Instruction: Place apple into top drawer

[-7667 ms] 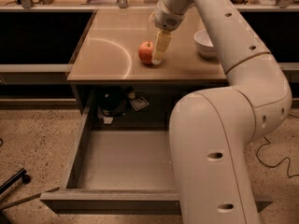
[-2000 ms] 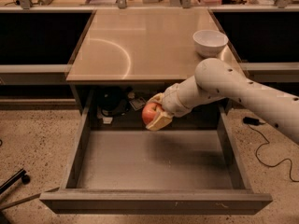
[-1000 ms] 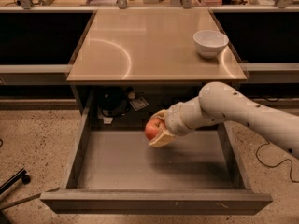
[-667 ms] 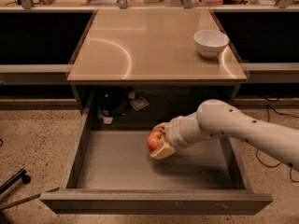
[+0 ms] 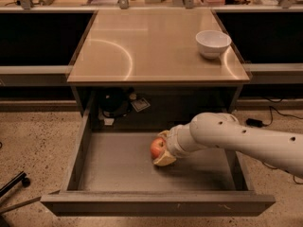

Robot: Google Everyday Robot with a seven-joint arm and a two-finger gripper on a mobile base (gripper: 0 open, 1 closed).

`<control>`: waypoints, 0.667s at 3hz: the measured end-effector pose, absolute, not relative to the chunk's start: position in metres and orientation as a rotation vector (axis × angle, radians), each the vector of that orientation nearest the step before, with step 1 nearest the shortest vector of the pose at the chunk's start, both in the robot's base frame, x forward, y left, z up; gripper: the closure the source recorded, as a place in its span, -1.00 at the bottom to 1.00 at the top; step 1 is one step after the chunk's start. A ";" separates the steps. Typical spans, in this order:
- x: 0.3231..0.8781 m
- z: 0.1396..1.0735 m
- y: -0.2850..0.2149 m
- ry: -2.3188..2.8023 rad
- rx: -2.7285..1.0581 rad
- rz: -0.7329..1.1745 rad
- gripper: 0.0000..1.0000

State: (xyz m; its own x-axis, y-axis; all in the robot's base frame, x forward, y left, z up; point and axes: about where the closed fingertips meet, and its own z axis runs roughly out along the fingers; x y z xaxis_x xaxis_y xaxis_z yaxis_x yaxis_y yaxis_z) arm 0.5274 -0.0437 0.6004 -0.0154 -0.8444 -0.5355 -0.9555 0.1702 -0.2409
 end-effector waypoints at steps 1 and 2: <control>0.527 0.600 -0.044 1.880 -1.697 0.252 1.00; 0.527 0.600 -0.044 1.880 -1.697 0.252 0.62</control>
Offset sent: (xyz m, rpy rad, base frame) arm 0.0000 0.0000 0.0000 0.0000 0.0000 0.0000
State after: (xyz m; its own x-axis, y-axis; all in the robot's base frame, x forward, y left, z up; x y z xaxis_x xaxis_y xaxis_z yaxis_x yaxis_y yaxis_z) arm 0.5273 -0.0436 0.6004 -0.0153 -0.8444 -0.5355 -0.9555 0.1701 -0.2408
